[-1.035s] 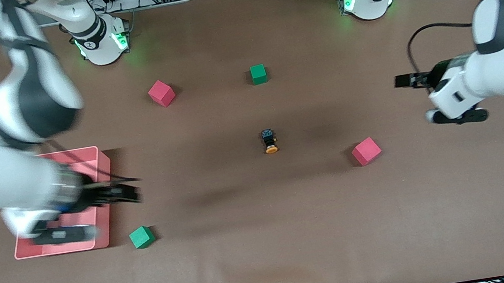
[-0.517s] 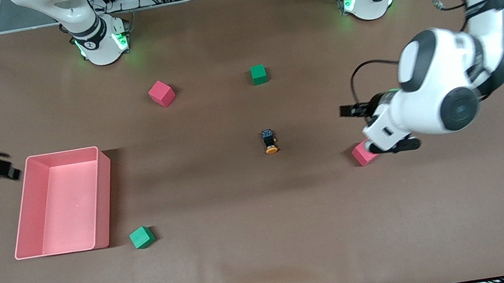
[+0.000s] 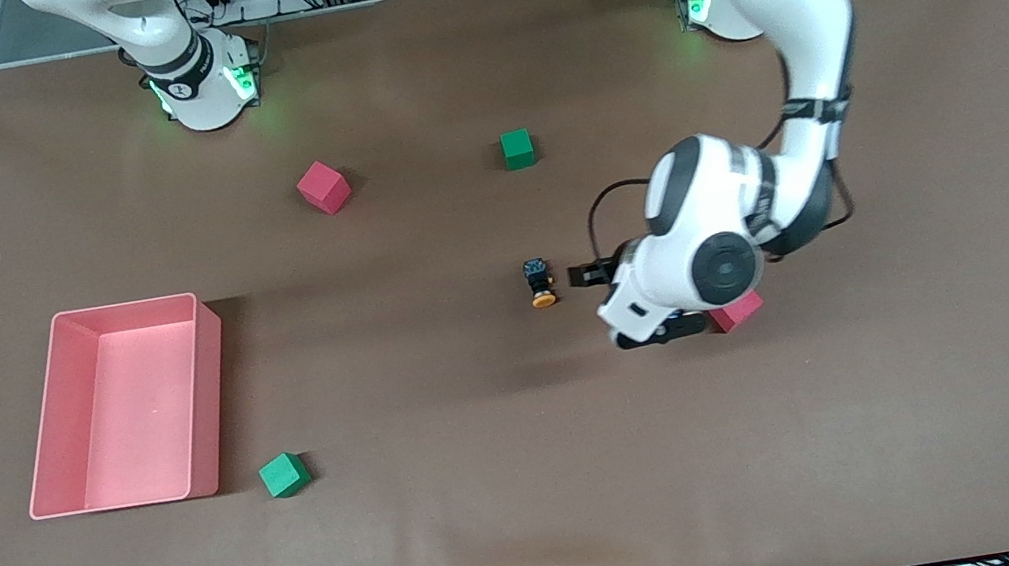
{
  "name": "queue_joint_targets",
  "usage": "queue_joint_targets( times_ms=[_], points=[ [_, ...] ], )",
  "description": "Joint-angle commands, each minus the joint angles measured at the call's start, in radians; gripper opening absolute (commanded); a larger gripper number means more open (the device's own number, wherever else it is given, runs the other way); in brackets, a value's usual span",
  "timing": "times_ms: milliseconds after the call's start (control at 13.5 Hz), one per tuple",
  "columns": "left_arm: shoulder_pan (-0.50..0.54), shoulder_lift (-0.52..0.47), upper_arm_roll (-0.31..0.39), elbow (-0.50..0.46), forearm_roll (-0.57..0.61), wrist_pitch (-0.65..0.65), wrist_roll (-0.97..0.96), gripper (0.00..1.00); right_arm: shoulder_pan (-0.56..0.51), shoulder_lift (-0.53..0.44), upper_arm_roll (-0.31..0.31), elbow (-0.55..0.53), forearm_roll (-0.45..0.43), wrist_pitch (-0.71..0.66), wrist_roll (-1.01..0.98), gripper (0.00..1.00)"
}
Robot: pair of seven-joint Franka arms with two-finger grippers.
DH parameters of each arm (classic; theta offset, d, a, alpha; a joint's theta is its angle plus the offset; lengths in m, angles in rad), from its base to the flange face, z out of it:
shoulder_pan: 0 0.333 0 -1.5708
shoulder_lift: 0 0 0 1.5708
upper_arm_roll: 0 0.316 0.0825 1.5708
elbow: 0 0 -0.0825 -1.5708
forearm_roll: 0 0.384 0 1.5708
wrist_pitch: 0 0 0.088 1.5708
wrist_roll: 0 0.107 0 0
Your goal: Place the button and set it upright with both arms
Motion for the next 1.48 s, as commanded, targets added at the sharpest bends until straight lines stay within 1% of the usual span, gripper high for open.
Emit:
queue_joint_targets(
  times_ms=[0,74,148,296,370,443,591,665,739,813,961,1035,1183,1330,1404],
  points=[
    [-0.056,0.071,0.009,0.038,-0.029,0.078,-0.061,1.00,-0.003,-0.025,0.010,-0.039,-0.010,0.012,-0.010,1.00],
    [-0.073,0.094,0.009,0.040,-0.029,0.118,-0.088,1.00,0.000,-0.028,0.025,-0.049,-0.012,0.034,-0.010,1.00],
    [-0.093,0.120,0.009,0.043,-0.029,0.150,-0.094,1.00,-0.005,-0.039,0.025,-0.065,-0.012,0.045,-0.010,1.00],
    [-0.118,0.164,0.009,0.069,-0.029,0.166,-0.118,1.00,-0.003,-0.059,0.024,-0.096,-0.010,0.056,-0.010,1.00],
    [-0.121,0.180,0.007,0.076,-0.031,0.168,-0.126,0.96,0.000,-0.075,0.024,-0.122,-0.010,0.080,-0.010,1.00],
    [-0.136,0.184,0.009,0.076,-0.031,0.168,-0.128,0.92,0.000,-0.089,0.025,-0.148,-0.010,0.099,-0.010,1.00],
    [-0.147,0.190,0.009,0.072,-0.029,0.164,-0.132,0.90,-0.002,-0.089,0.025,-0.147,-0.012,0.099,-0.029,1.00],
    [-0.148,0.192,0.009,0.069,-0.029,0.160,-0.137,0.90,-0.005,-0.088,0.022,-0.144,-0.019,0.096,-0.078,1.00],
    [-0.153,0.192,0.009,0.067,-0.028,0.155,-0.135,0.87,-0.008,-0.088,0.019,-0.141,-0.024,0.090,-0.144,1.00],
    [-0.154,0.193,0.009,0.067,-0.028,0.155,-0.137,0.85,-0.009,-0.089,0.004,-0.141,-0.027,0.088,-0.186,1.00],
    [-0.164,0.197,0.009,0.067,-0.026,0.154,-0.137,0.80,-0.008,-0.088,-0.009,-0.141,-0.026,0.088,-0.195,1.00],
    [-0.164,0.197,0.010,0.066,-0.026,0.154,-0.137,0.75,-0.008,-0.088,-0.010,-0.141,-0.026,0.088,-0.195,1.00],
    [-0.165,0.197,0.010,0.066,-0.022,0.154,-0.137,0.73,-0.008,-0.086,-0.012,-0.141,-0.023,0.088,-0.195,1.00],
    [-0.170,0.192,0.010,0.066,-0.017,0.152,-0.137,0.68,-0.003,-0.085,-0.024,-0.138,-0.018,0.088,-0.195,1.00],
    [-0.173,0.190,0.010,0.064,-0.017,0.143,-0.137,0.68,-0.002,-0.085,-0.024,-0.138,-0.018,0.088,-0.195,1.00]
  ],
)
